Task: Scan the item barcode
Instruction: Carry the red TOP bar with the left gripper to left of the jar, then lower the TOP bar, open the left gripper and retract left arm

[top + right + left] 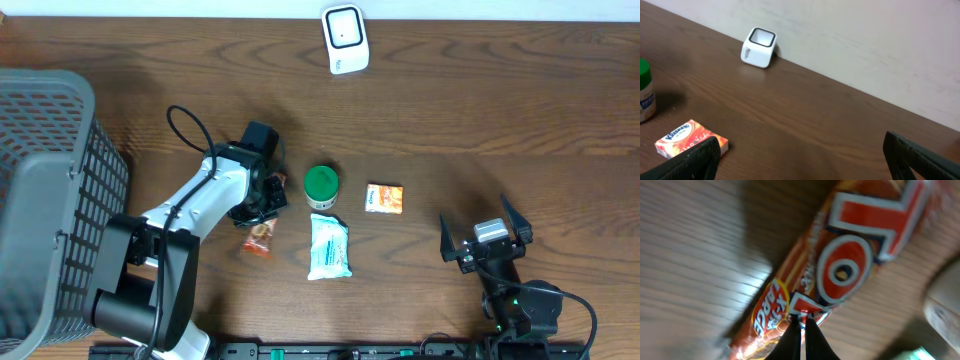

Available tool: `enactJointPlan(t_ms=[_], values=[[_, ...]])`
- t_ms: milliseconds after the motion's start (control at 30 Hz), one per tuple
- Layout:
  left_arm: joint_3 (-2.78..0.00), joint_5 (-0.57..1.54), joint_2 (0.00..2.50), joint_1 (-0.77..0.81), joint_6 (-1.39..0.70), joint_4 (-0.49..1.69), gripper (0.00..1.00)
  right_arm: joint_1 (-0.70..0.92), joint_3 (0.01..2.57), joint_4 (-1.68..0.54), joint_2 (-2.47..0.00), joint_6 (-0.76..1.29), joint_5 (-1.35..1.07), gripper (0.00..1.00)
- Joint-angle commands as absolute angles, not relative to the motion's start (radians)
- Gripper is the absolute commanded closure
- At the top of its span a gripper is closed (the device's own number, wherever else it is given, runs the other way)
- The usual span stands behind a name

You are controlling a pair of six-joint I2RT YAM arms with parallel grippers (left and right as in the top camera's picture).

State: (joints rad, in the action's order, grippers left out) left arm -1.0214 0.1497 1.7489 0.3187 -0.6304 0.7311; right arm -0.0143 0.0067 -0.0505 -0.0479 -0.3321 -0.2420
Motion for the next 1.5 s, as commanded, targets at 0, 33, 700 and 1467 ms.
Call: enactJointPlan(t_ms=[0,33,700,1467], values=[[-1.022,-0.034,1.75,0.319,-0.688,0.738,0.93,0.001,0.006,-0.056,-0.046,-0.318,-0.241,0.01],[-1.022,-0.046,1.75,0.319,-0.691,0.738,0.93,0.001,0.006,-0.056,-0.046,-0.318,-0.241,0.01],[-1.057,0.064,1.54,0.32,-0.708,0.687,0.93,0.001,0.006,-0.056,-0.046,-0.318,-0.241,0.01],[-1.069,-0.071,1.665,0.32,-0.708,0.664,0.93,0.001,0.006,-0.056,-0.046,-0.318,-0.241,0.01]])
